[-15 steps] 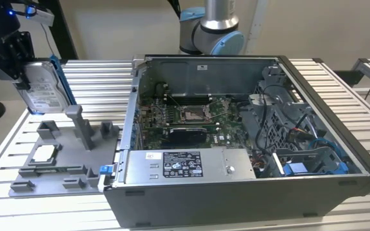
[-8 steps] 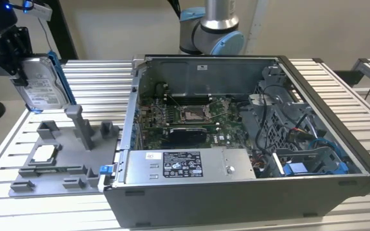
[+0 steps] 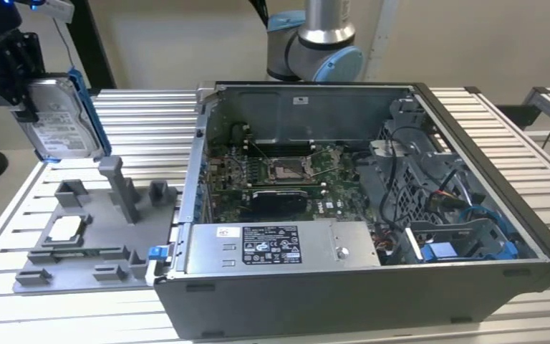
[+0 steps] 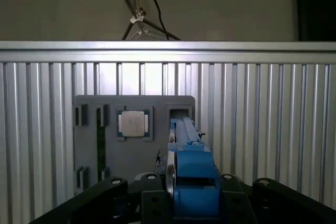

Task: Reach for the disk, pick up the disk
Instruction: 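Pick up the disk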

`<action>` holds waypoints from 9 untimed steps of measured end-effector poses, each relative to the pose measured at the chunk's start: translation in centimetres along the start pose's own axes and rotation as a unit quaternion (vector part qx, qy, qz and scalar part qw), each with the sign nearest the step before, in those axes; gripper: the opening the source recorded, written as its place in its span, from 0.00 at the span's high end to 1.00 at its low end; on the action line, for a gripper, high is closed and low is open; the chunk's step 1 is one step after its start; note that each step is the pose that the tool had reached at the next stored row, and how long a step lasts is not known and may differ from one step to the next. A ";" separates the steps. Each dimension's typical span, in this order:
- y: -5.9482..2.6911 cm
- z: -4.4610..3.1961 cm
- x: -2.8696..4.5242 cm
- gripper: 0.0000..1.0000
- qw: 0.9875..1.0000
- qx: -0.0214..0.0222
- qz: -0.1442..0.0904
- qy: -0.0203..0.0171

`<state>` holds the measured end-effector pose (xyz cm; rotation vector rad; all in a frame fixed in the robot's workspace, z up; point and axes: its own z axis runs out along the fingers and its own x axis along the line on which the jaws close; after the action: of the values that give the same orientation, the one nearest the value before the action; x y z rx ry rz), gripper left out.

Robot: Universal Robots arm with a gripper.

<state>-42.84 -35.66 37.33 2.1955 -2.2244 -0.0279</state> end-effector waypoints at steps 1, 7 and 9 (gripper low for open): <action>0.00 -0.12 0.00 1.00 1.000 0.000 0.000 0.000; 0.03 -1.10 0.00 1.00 1.000 0.000 0.000 0.000; 0.04 -1.56 0.00 1.00 1.000 0.000 0.000 0.000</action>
<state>-42.85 -35.66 38.88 2.1955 -2.2244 -0.0279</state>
